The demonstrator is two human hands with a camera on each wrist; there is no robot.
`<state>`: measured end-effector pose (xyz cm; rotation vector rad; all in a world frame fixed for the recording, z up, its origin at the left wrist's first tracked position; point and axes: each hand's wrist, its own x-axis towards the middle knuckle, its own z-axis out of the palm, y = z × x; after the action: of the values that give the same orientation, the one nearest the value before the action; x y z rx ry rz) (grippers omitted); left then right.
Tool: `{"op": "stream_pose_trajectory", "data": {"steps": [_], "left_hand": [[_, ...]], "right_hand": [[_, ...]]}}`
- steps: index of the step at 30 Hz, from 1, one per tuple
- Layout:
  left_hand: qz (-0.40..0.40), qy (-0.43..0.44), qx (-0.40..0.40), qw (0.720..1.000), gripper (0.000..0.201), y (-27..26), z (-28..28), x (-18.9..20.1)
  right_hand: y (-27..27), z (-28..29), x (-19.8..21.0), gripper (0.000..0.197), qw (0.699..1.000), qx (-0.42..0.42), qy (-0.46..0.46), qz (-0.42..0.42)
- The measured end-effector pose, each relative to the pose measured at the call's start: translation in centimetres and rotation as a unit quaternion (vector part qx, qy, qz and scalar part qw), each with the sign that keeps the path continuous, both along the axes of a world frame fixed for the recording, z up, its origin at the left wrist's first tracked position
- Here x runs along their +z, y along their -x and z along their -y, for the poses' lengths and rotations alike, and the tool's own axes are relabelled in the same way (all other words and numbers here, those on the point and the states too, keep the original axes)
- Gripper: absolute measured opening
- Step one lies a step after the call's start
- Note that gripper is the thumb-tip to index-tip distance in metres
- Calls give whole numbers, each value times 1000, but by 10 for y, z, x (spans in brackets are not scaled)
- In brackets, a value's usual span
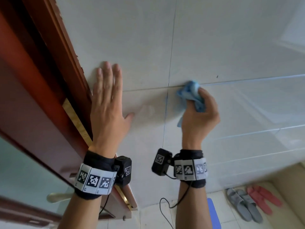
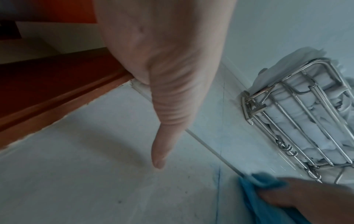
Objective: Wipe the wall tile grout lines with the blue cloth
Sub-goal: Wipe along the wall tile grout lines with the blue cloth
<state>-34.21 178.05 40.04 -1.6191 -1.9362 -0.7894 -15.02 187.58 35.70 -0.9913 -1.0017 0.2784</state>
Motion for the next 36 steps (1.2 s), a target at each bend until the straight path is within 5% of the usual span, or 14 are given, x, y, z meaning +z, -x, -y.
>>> {"op": "stream_pose_trajectory", "data": {"steps": [6,12,20,26,32,36], "left_hand": [[29,-22,14,999,146,-14,-7,0],[72,-40,27,996,146,-32,-17,2],[77,-53,29,995,151,-42,-28,18],[50,-45,39,997,148,-35,-25,18],[53,-34,26,998,144,-32,-17,22],[55,-36,18,998,142,-31,-14,23]], "right_hand": [[-13,-15,2,29,997,-68,-18,-19],[-27,-14,7,30,998,-18,-37,49],[-9,-31,81,24,989,-11,-149,22],[14,-9,56,27,957,76,-190,204],[-23,-48,123,34,973,-39,-220,63],[8,-27,81,30,970,-17,-220,102]]}}
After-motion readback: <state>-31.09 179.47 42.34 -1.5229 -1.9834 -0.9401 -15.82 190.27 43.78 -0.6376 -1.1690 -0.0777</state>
